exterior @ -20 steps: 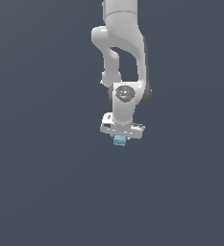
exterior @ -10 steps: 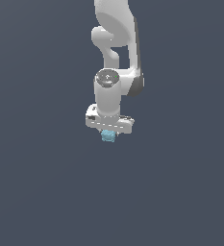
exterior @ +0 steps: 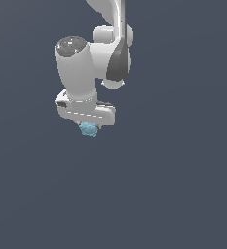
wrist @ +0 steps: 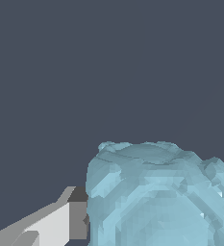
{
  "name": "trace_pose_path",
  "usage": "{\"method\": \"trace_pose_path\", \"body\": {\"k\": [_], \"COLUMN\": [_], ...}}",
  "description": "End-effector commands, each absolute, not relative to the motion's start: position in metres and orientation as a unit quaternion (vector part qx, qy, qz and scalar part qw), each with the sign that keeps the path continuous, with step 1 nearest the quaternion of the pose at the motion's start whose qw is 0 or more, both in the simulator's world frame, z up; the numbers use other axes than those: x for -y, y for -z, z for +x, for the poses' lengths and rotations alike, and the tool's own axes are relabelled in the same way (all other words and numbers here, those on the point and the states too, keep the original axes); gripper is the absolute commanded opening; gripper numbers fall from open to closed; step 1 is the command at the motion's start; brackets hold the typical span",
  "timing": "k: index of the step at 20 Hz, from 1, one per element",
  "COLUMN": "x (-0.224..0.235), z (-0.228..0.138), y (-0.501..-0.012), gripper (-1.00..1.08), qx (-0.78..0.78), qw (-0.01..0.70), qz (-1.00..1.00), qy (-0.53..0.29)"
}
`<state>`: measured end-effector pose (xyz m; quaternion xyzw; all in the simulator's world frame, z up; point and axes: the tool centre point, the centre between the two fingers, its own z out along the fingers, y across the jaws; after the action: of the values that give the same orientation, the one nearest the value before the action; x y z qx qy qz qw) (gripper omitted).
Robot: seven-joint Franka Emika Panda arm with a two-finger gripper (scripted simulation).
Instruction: Pick up the object and move it to a goal position.
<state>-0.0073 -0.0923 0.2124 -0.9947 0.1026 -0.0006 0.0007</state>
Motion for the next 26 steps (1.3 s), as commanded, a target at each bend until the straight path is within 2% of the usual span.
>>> {"method": "trace_pose_path", "body": {"k": [1,14,26], "x": [0.113,0.196,0.228], "z": [-0.002,0.024,0.036], "y": [-0.236,-0.331,-0.368], "gripper": [-1.00,-1.00,-1.00], "qx": [-0.102,-0.102,-0.102], "qw": [0.001,0.000,0.000], "qz": [-0.995,-0.995,-0.995], "qy": [0.000,0.000,0.000]}}
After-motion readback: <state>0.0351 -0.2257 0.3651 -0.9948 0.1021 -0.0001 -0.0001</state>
